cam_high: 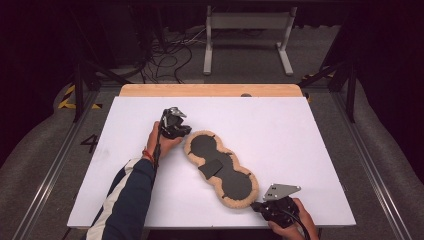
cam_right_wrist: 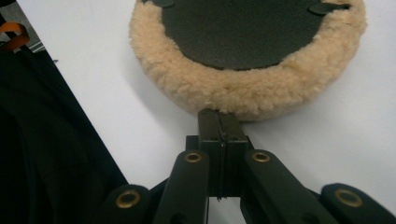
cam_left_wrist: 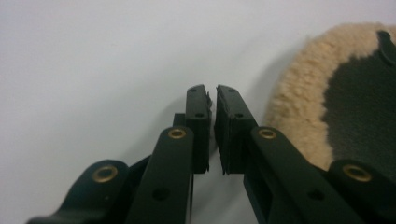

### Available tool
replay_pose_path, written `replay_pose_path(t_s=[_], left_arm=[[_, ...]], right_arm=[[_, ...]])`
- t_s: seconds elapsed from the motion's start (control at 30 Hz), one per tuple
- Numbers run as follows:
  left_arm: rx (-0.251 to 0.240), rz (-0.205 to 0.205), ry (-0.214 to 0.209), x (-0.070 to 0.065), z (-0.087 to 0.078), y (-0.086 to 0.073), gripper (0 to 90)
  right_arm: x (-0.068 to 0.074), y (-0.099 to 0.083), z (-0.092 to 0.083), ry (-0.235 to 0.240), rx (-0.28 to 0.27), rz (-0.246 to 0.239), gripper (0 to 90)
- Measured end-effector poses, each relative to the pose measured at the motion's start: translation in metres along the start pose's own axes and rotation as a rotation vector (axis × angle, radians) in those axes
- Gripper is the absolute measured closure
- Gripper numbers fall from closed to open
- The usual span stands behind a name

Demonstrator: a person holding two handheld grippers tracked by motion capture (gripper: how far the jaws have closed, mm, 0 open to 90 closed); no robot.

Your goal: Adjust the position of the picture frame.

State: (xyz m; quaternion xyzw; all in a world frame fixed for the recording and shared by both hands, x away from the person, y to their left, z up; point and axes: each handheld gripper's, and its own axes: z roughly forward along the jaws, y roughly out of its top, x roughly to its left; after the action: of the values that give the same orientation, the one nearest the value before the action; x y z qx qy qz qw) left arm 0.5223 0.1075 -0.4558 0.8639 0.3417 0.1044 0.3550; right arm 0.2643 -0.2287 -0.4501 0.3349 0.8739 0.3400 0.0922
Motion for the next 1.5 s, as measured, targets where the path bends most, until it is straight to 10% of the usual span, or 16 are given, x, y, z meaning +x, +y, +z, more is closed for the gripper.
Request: replay_pose_path(t_s=[0.13,0.5,1.17,1.5], left_arm=[[0.020,0.022,-0.018,-0.006,0.000,0.002,83.8],[0.026,-0.024,-0.163,0.010,-0.013,-0.015,89.9],[-0.016,0.020,-0.065,-0.005,-0.052,-0.063,89.6],[-0.009,0.029,-0.043,-0.009,-0.054,-0.065,88.7]], right_arm=[[-0.009,-0.003,-0.003,-0.093,-0.017,0.019,90.0],[-0.016,-0.004,-0.001,-0.065,-0.038,0.066,90.0],[-0.038,0.017,0.013,-0.172,-0.047,0.122,90.0],[-0.019,0.006,-0.004,0.017,0.045,0.069,88.0]])
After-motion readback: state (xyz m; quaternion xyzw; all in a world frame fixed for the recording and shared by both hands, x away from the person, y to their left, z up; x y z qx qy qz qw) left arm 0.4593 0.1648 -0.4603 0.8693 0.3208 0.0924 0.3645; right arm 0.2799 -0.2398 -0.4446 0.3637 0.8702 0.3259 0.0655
